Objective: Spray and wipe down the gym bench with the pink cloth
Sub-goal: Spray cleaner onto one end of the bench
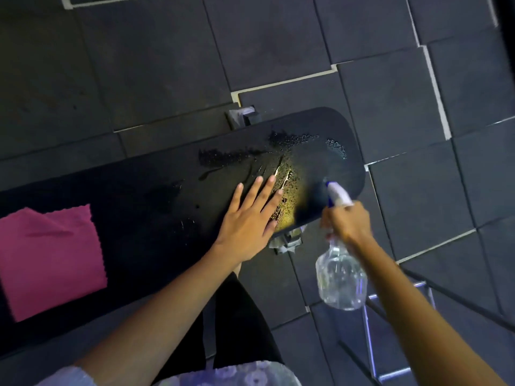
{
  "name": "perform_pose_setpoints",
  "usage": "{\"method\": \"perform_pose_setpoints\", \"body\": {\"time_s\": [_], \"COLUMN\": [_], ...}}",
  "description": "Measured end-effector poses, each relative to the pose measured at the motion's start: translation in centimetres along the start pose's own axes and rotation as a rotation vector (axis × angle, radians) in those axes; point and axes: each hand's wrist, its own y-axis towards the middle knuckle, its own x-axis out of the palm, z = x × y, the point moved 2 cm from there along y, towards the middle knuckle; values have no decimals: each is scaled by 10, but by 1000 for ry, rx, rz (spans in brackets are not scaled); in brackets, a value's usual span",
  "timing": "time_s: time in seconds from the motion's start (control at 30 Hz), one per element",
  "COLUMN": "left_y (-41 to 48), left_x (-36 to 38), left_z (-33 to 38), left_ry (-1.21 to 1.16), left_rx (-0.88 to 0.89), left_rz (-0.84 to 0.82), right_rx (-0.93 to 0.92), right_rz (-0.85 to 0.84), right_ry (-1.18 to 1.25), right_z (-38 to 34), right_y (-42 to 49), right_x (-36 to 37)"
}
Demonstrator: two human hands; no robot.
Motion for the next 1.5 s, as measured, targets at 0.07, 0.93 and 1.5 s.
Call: {"method": "perform_pose_setpoints", "body": {"time_s": [0.07, 0.93, 1.5], "left_y": [-27, -214, -307], "left_x": [8, 38, -33], "left_z": [-9, -97, -235], "left_ry": [-9, -165, -305], "left_rx": [-80, -333, -604], "left_rz": [12, 342, 486], "right_rx": [-31, -455, -998], "right_rz": [-89, -347, -34], "right_ry": [-129, -312, 230], "right_z": [17, 22, -186], "right_y": [-21, -168, -282], "right_x": [29, 184, 245]}}
